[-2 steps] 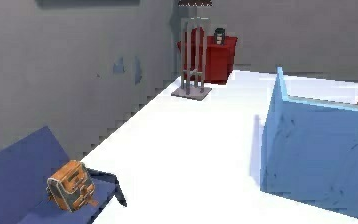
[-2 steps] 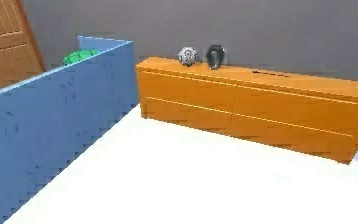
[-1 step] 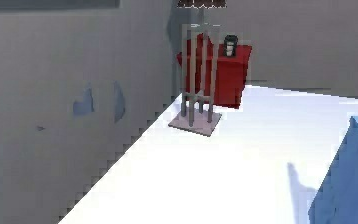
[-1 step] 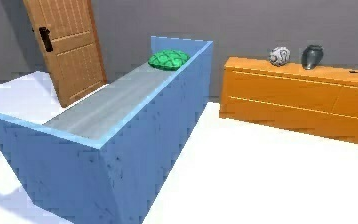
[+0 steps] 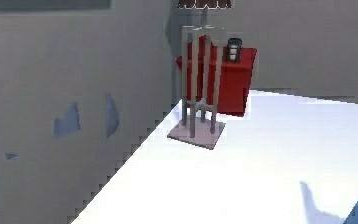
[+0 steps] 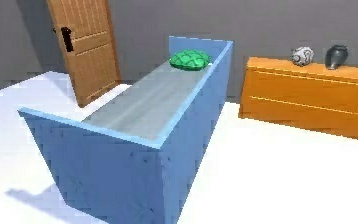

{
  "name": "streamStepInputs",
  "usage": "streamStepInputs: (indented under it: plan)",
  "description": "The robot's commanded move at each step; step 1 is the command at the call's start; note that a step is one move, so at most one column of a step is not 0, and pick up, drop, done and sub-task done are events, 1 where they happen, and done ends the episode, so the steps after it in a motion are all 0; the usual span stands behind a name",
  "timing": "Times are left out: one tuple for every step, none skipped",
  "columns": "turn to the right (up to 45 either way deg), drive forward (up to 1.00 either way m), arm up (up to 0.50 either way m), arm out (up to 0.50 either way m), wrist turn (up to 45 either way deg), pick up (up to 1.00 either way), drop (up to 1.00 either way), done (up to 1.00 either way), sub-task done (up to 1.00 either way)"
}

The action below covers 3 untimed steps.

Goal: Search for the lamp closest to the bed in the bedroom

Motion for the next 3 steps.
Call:
streamStepInputs:
  plan:
    - [27.0,0.00,0.00,0.00,0.0,0.00,0.00,0.00,0.00]
    - [0.0,1.00,0.00,0.00,0.0,0.00,0.00,0.00,0.00]
    - [3.0,0.00,0.00,0.00,0.0,0.00,0.00,0.00,0.00]
